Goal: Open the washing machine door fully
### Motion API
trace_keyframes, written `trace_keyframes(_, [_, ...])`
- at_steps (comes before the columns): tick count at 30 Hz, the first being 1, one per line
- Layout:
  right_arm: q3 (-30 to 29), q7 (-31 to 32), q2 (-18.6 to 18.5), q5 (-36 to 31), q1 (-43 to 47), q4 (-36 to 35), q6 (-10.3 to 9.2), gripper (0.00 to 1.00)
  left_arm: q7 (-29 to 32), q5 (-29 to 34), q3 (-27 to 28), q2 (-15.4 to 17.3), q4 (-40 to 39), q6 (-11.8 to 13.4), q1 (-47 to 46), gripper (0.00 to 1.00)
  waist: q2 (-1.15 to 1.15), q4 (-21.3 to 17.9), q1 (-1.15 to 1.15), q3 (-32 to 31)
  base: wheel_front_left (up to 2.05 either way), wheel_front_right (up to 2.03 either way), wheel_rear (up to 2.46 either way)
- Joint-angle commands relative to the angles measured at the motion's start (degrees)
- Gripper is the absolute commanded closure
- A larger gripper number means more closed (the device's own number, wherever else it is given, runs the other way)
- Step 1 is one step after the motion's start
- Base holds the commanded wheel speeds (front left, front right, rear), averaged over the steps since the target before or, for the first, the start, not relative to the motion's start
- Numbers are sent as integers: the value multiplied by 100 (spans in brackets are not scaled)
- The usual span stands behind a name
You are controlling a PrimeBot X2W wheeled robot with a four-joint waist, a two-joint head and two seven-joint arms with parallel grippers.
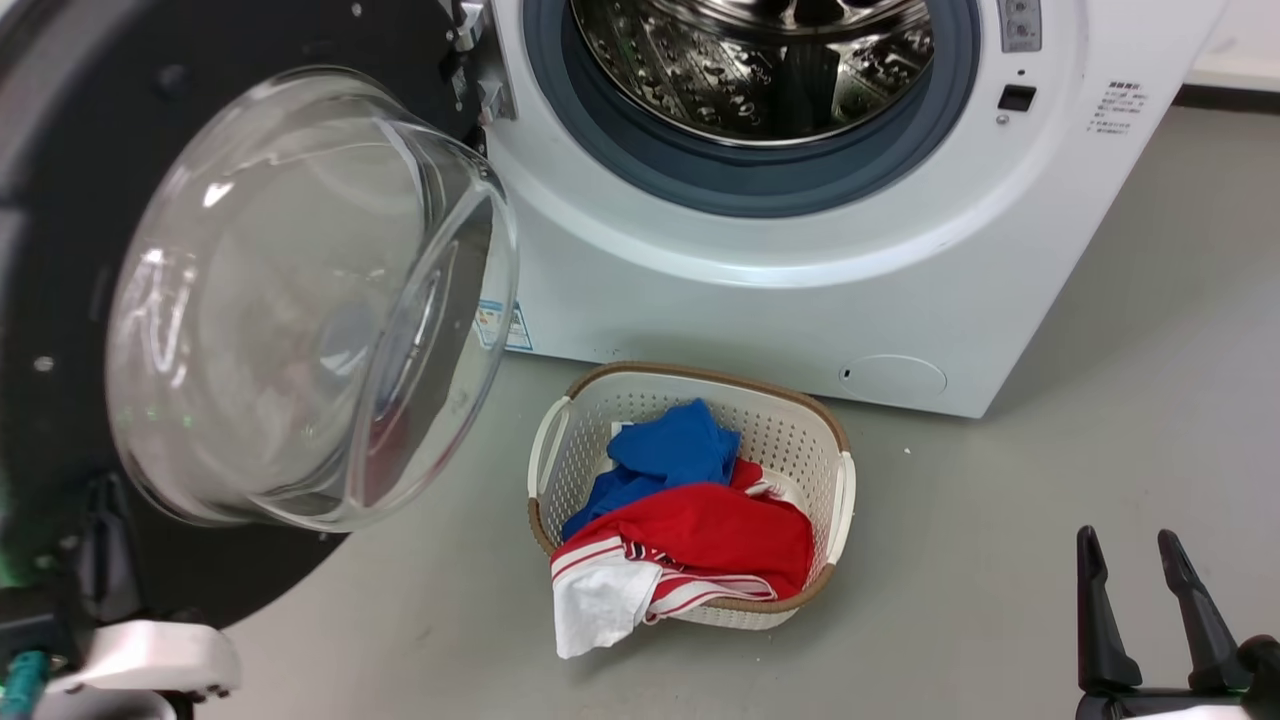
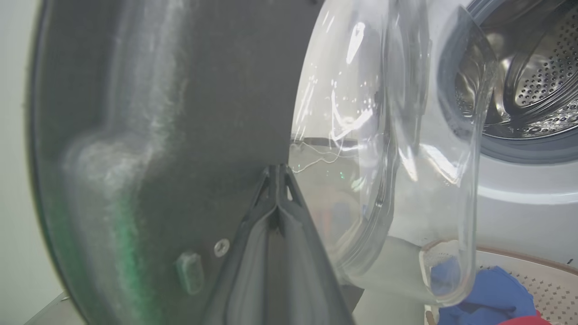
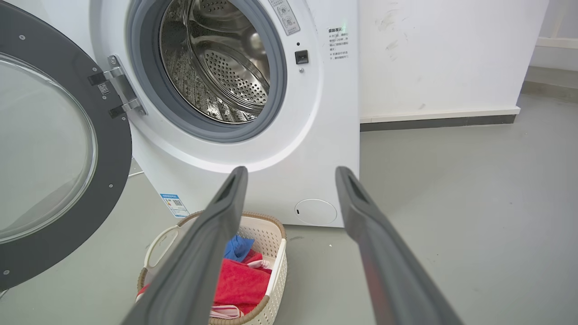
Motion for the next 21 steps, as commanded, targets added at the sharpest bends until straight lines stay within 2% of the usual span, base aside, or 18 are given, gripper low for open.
trace_keyframes(1, [-5,-12,8,-34,-78,-17,0,0,-7,-28,147,68,58,44,-139,100,0,-16,0,57,0,0,0])
trace_keyframes(14, [-46,-12,8,-117,-267,-59,1,0,-6,-142,1027,315,763,-83,-705,100,0,-152,0,391,0,0,0])
trace_keyframes(21, [-61,-12,8,-174,-379,-75,0,0,-6,-146,1285,448,1265,-191,-1113,100,0,-186,0,544,0,0,0])
